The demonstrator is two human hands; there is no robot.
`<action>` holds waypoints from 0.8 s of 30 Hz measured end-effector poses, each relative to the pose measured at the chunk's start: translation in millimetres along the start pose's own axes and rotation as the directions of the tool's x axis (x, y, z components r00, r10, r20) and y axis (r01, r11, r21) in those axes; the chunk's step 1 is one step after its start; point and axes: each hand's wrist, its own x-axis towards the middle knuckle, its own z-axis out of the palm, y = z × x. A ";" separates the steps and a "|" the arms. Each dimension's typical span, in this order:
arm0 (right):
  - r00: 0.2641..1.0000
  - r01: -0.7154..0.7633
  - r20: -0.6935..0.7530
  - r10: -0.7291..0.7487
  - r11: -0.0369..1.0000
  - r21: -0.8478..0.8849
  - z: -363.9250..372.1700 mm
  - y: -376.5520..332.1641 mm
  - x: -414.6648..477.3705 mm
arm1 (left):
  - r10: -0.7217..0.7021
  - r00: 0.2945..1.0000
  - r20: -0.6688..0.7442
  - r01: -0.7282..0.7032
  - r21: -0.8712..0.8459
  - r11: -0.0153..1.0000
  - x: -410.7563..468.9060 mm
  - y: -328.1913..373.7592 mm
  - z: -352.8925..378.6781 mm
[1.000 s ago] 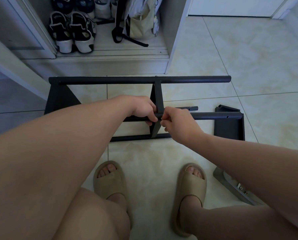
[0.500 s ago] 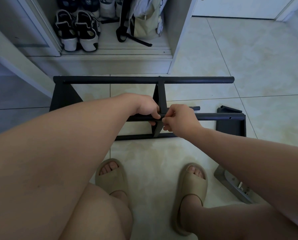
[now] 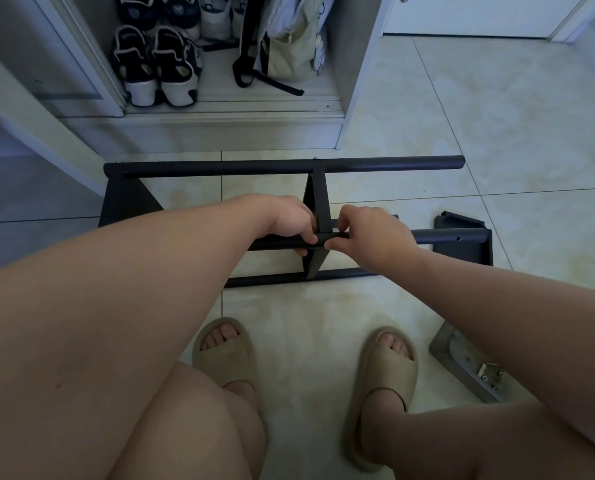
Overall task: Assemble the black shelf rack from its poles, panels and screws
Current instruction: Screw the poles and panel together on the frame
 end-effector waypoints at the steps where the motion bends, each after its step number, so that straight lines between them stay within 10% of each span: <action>1: 1.000 0.014 0.002 -0.014 1.000 -0.011 -0.5 0.2 -0.9 | -0.010 1.000 -0.028 0.011 0.047 0.999 -1.0 2.1 2.2; 11: 0.994 0.062 0.083 -0.066 0.997 0.055 -31.9 40.8 -47.1 | 0.093 0.882 -0.462 0.163 0.484 0.860 -31.0 33.8 35.9; 16: 0.999 0.035 0.043 -0.031 0.995 -0.096 -34.2 99.3 -93.2 | 0.420 0.874 -0.246 -0.044 0.819 0.572 -36.1 55.9 67.6; 24: 0.976 -0.191 0.060 0.209 0.956 -0.223 -6.2 213.5 -176.9 | 0.544 0.837 0.053 -0.235 0.934 0.270 -13.2 104.5 149.1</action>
